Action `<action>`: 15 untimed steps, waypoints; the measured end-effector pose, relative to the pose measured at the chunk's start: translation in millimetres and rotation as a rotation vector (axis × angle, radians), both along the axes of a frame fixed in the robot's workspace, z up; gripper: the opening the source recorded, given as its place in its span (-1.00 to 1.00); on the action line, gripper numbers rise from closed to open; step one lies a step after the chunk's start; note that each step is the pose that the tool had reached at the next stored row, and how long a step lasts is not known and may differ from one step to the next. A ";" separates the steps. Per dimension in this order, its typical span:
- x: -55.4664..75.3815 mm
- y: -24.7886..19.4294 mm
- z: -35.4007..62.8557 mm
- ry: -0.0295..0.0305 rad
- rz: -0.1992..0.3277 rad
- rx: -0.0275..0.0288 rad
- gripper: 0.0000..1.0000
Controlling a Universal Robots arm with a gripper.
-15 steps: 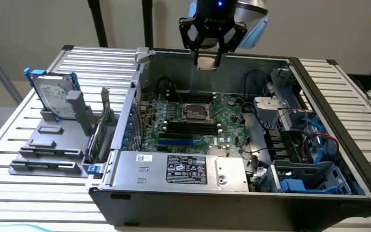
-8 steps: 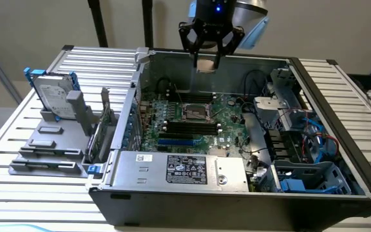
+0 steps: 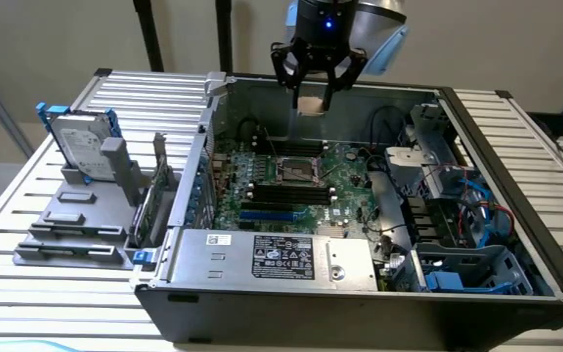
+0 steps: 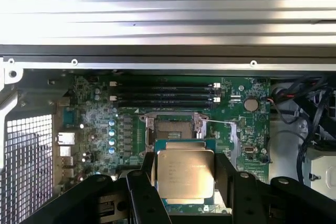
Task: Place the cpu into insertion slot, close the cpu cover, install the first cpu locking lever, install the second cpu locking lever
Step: 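Place the cpu into insertion slot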
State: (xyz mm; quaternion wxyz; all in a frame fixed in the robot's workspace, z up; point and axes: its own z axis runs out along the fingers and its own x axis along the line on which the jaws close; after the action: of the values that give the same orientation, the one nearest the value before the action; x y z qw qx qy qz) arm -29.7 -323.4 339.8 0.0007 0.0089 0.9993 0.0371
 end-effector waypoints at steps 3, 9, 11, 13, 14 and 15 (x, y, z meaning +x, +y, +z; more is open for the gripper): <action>0.0 1.3 -5.4 0.0000 0.002 -0.0006 0.09; 0.0 3.2 -14.8 -0.0003 -0.007 -0.0048 0.09; 0.0 3.2 -15.0 0.0001 -0.038 -0.0053 0.09; 0.0 3.2 -15.2 0.0001 -0.073 -0.0052 0.09; 0.0 3.2 -15.4 0.0000 -0.090 -0.0050 0.09; 0.0 3.2 -15.5 0.0001 -0.107 -0.0051 0.09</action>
State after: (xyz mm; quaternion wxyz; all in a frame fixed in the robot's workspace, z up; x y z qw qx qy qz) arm -29.7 -320.2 324.3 0.0026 0.0622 0.9975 0.0344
